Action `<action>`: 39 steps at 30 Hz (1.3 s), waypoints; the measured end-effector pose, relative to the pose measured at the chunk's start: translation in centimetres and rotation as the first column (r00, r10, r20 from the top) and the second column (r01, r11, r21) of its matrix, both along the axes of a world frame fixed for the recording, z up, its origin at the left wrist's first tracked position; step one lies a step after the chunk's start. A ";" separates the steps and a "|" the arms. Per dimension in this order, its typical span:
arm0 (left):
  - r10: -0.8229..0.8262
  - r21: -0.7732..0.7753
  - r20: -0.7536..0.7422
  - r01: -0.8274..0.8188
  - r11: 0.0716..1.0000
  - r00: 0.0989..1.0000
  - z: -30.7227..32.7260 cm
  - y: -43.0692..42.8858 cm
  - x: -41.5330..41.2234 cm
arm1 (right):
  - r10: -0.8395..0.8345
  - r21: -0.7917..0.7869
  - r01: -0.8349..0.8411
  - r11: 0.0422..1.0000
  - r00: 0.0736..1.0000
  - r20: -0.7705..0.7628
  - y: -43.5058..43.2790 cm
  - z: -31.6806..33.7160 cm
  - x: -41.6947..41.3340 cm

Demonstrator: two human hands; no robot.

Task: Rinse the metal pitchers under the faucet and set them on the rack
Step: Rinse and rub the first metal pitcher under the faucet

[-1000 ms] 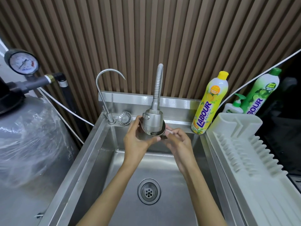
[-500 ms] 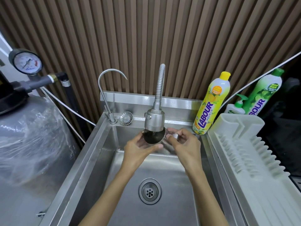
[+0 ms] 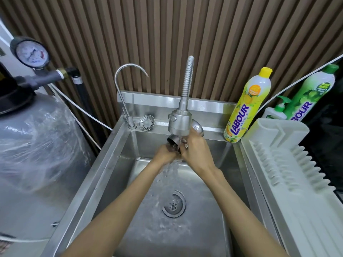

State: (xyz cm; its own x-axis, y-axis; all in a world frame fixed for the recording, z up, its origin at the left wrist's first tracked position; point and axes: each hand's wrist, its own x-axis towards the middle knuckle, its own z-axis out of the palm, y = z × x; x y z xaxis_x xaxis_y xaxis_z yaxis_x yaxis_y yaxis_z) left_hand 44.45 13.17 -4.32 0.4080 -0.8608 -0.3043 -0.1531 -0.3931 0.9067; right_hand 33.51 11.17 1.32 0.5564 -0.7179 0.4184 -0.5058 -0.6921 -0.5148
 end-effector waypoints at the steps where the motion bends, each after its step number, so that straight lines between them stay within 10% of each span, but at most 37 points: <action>1: 0.004 0.002 -0.016 -0.004 1.000 1.000 -0.3 0.1 0.1 | 0.005 -0.007 -0.005 1.000 1.000 -0.029 0.1 -0.2 0.1; 12: -0.013 -0.016 -0.368 0.008 1.000 0.930 -0.9 0.1 -0.4 | 0.015 -0.034 -0.016 0.999 0.999 -0.037 -1.1 -1.8 -0.4; 17: -0.065 -0.143 -0.499 -0.008 0.990 0.864 -0.5 0.5 -0.6 | -0.171 0.345 0.053 0.937 0.931 0.322 -2.5 -1.9 -1.9; 21: -0.003 -0.316 -0.268 -0.085 0.945 0.963 -0.5 1.4 -1.4 | -0.265 0.674 -0.255 0.693 0.780 0.567 -2.0 -2.6 -3.5; 28: 0.262 -0.543 0.137 -0.149 0.827 0.955 0.0 4.2 -1.9 | -0.334 0.705 -0.592 0.390 0.623 0.708 -0.4 -3.7 -3.1; 39: 0.380 -0.537 0.314 -0.167 0.827 0.870 1.4 5.6 -3.0 | -0.340 0.828 -0.225 0.514 0.833 0.437 -0.3 -1.1 -5.0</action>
State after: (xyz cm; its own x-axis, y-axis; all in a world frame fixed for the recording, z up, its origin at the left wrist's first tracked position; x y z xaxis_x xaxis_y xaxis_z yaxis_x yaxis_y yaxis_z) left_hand 41.42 18.82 -2.92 0.6399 -0.6832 0.3519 -0.4879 -0.0074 0.8729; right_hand 28.52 10.87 0.24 0.4130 -0.8874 -0.2046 -0.0055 0.2222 -0.9750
